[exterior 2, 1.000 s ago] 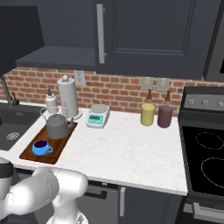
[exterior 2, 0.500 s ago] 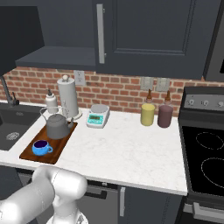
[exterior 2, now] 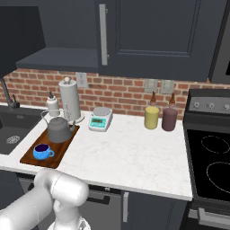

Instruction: Pick the kettle from the counter and place it on the tray. Then pick the mug from the cabinet and place it on the tray. Then close the cabinet doors.

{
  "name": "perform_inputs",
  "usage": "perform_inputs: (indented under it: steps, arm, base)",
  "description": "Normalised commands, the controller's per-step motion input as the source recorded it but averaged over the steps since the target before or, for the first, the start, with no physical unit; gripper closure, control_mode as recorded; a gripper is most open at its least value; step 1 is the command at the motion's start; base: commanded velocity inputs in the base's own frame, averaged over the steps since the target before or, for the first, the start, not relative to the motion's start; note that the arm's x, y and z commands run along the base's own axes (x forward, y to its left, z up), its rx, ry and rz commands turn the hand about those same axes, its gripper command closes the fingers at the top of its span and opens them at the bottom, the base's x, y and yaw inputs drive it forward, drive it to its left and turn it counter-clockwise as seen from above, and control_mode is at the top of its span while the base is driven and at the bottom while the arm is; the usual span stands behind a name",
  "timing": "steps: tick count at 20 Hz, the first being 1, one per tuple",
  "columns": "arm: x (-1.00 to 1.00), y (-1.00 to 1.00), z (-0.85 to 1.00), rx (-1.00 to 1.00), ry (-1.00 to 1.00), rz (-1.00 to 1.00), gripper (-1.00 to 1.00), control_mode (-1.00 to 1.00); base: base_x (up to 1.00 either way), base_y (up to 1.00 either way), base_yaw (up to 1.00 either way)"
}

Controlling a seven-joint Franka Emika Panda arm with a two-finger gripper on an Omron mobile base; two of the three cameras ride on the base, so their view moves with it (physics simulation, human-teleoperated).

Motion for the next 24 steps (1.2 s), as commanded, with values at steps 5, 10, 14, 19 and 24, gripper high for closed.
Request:
perform_inputs:
  steps: [5, 10, 14, 19, 24]
  arm:
    - [-0.02, 0.0, 0.44, 0.01, -0.07, 0.0, -1.0, -1.0]
    - [-0.11, -0.03, 0.37, 0.03, -0.07, 0.0, -1.0, -1.0]
    - [-0.24, -0.09, 0.3, 0.05, -0.09, 0.0, -1.0, -1.0]
    - [-0.28, -0.29, 0.35, 0.07, -0.12, 0.0, -1.0, -1.0]
    - [-0.2, -0.39, 0.4, 0.05, -0.12, 0.0, -1.0, -1.0]
  base:
    - [0.0, 0.0, 0.0]
    - [0.0, 0.0, 0.0]
    - [0.0, 0.0, 0.0]
    - [0.0, 0.0, 0.0]
    - [0.0, 0.0, 0.0]
